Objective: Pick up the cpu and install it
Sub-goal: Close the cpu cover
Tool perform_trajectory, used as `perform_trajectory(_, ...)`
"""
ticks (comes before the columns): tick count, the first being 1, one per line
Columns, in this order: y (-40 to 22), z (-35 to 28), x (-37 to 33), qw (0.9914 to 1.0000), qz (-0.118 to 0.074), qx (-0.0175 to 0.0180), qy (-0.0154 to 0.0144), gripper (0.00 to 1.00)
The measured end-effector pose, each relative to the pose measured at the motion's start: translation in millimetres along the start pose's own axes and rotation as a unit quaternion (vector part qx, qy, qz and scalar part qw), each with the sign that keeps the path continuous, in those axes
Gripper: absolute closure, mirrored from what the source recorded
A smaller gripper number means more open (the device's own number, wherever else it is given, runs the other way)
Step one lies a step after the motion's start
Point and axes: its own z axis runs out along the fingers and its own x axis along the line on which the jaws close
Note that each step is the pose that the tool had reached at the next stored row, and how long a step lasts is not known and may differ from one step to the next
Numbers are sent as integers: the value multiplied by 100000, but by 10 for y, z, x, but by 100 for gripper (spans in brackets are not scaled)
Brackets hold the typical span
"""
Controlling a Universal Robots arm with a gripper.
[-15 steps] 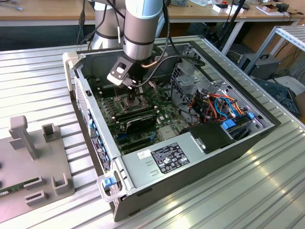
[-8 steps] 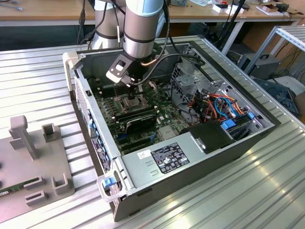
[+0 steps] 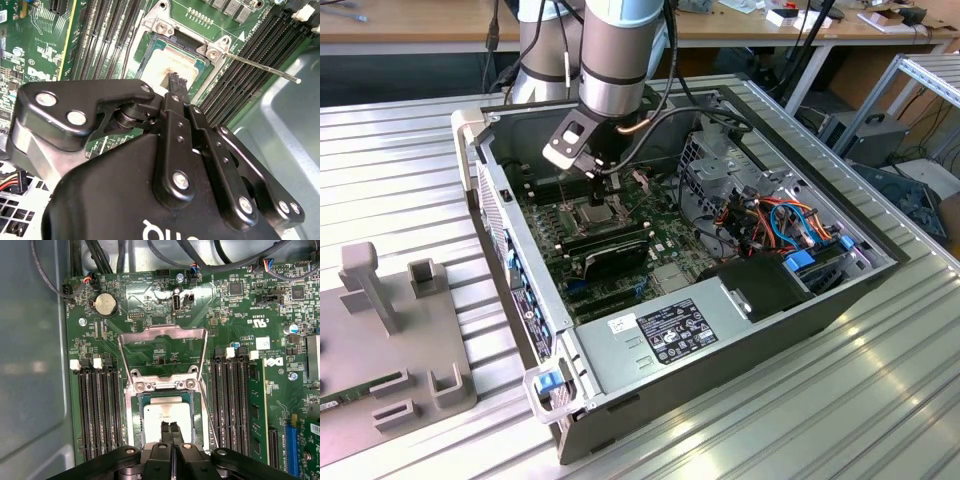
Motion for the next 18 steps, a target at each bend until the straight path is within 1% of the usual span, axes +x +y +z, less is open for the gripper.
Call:
perform_trajectory(2, 0, -23, -1, 100000, -1, 16, -25, 89)
perform_trajectory(4, 2, -71, 1, 100000, 2, -1, 1, 89)
perform_trajectory(6, 5, -148, 1, 100000, 3, 9, -4, 89)
perform_trajectory(8, 10, -299, 2, 100000, 2, 7, -4, 89)
perform_trajectory(10, 13, -386, 2, 100000, 1, 6, -2, 89)
perform_trajectory(11, 14, -418, 3, 100000, -1, 8, -2, 89)
perform_trajectory(14, 15, -417, 3, 100000, 0, 4, 14, 89)
perform_trajectory(15, 32, -418, 3, 100000, -7, 17, -5, 89)
perform_trajectory(16, 76, -415, 7, 100000, 0, 8, 8, 89)
perform_trajectory(18, 140, -413, 12, 100000, 4, 7, 7, 89)
